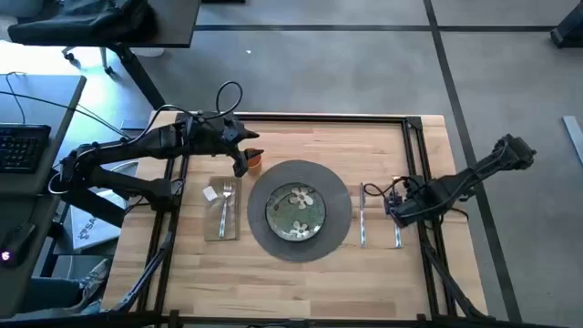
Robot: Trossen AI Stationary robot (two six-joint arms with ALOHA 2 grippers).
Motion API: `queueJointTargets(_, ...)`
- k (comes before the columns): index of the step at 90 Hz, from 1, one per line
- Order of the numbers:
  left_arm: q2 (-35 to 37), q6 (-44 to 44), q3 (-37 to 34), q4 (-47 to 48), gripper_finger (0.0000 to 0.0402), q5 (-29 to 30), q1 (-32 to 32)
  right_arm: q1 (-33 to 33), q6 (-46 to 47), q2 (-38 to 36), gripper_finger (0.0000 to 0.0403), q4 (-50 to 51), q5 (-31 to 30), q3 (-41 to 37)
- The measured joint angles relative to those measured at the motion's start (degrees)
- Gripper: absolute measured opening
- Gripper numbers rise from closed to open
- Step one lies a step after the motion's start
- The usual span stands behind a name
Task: Set table place
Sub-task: Move the white patterned spoon to the right of the white patterned knife
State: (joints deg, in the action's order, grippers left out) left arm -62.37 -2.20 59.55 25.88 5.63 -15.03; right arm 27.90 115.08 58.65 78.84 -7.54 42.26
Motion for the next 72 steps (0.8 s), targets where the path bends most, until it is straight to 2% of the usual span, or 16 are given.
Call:
queueJointTargets(27, 0.02, 0.0, 0.0, -0.05, 0.0223, 0.09, 0.0, 1.51, -3.08, 9.72, 0.0238, -1.85, 6.34, -0.39)
queueJointTargets(42, 0.02, 0.0, 0.0, -0.02, 0.0223, 0.09, 0.0, 0.93, -2.51, 9.38, 0.0222, -3.7, 7.71, -0.02)
queueJointTargets(48, 0.02, 0.26, 0.0, 0.03, 0.0223, 0.09, 0.0, 1.18, -0.4, 8.23, 0.0215, -10.57, 7.52, -0.18)
queueJointTargets(56, 0.02, 0.44, 0.0, -0.01, 0.0223, 0.34, 0.0, 1.57, 1.07, 8.3, 0.0207, -18.97, 4.0, -0.3)
queueJointTargets(63, -0.1, 0.44, 0.0, -0.06, 0.0223, 0.73, 0.01, 0.46, 0.59, 9.63, 0.02, -18.13, 1.97, -0.33)
queueJointTargets(72, -0.22, 0.05, 0.0, -0.02, 0.0223, 0.67, 0.0, -0.18, -0.42, 11.21, 0.0195, -16.72, 3.6, -0.48)
